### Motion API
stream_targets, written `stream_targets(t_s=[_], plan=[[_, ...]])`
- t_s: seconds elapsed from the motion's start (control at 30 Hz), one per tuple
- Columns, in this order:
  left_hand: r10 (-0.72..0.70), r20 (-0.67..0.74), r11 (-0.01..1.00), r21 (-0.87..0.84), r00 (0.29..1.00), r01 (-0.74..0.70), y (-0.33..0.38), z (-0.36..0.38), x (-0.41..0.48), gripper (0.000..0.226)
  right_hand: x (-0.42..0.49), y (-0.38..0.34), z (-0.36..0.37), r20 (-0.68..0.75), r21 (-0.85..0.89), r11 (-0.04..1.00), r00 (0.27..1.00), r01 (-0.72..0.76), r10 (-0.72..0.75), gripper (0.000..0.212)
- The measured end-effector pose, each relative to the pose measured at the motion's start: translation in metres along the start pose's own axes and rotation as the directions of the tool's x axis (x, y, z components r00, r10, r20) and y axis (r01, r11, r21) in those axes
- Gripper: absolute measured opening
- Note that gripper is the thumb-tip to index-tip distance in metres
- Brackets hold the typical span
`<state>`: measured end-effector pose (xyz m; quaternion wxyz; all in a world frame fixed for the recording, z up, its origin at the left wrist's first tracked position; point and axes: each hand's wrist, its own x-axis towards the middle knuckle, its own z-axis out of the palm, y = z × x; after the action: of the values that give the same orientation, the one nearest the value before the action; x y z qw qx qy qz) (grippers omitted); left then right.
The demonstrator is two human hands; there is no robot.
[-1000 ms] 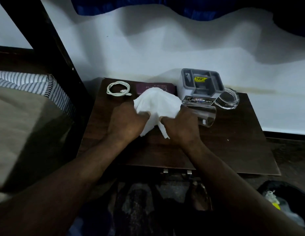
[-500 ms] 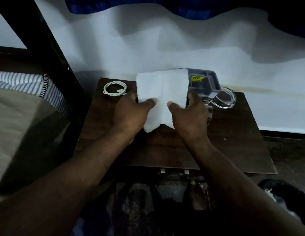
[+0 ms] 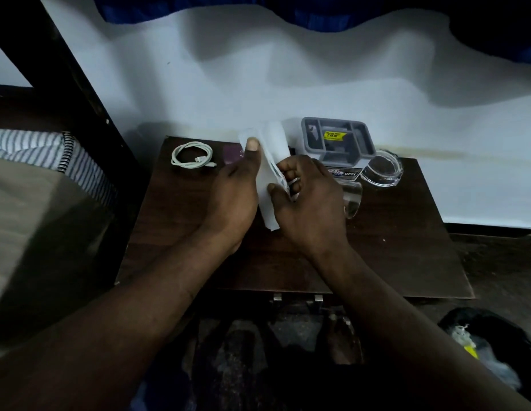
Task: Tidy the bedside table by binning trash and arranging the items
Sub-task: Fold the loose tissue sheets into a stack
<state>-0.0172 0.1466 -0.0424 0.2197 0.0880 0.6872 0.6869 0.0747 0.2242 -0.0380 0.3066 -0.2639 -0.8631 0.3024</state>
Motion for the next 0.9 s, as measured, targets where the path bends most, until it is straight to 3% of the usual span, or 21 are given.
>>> stream_targets(t_s=[0.17, 0.3, 0.4, 0.5, 0.67, 0.77, 0.9], plan=[[-0.036, 0.182, 0.985, -0.161, 0.983, 0.065, 0.002, 0.002, 0.000, 0.039, -0.001, -0.007, -0.003, 0.113, 0.084, 0.996, 0.994, -0.003, -0.006, 0.037], [-0.083, 0.063, 0.974, -0.206, 0.995, 0.094, -0.002, 0.000, 0.008, 0.014, 0.002, -0.009, -0.010, 0.206, 0.260, 0.951, 0.972, -0.166, 0.113, 0.020], [-0.094, 0.021, 0.980, -0.175, 0.995, 0.096, -0.002, -0.002, 0.013, 0.014, 0.012, -0.003, -0.021, 0.123, 0.340, 0.895, 0.958, -0.288, 0.261, 0.013], [-0.099, 0.086, 0.973, -0.199, 0.991, 0.114, 0.000, 0.000, 0.012, 0.011, 0.023, 0.008, -0.032, 0.043, 0.296, 0.887, 0.932, -0.355, 0.359, 0.013], [-0.104, 0.216, 0.948, -0.275, 0.971, 0.163, 0.007, 0.006, 0.005, 0.019, 0.026, 0.018, -0.038, 0.316, 0.292, 0.804, 0.846, -0.518, 0.430, 0.022], [-0.099, 0.267, 0.937, -0.298, 0.959, 0.179, 0.008, 0.010, 0.003, 0.020, 0.024, 0.019, -0.039, 0.262, 0.302, 0.833, 0.880, -0.464, 0.395, 0.011], [-0.085, 0.293, 0.975, -0.174, 0.952, 0.140, 0.004, 0.018, 0.002, 0.027, 0.027, 0.023, -0.044, 0.133, 0.385, 0.796, 0.881, -0.467, 0.453, 0.011]])
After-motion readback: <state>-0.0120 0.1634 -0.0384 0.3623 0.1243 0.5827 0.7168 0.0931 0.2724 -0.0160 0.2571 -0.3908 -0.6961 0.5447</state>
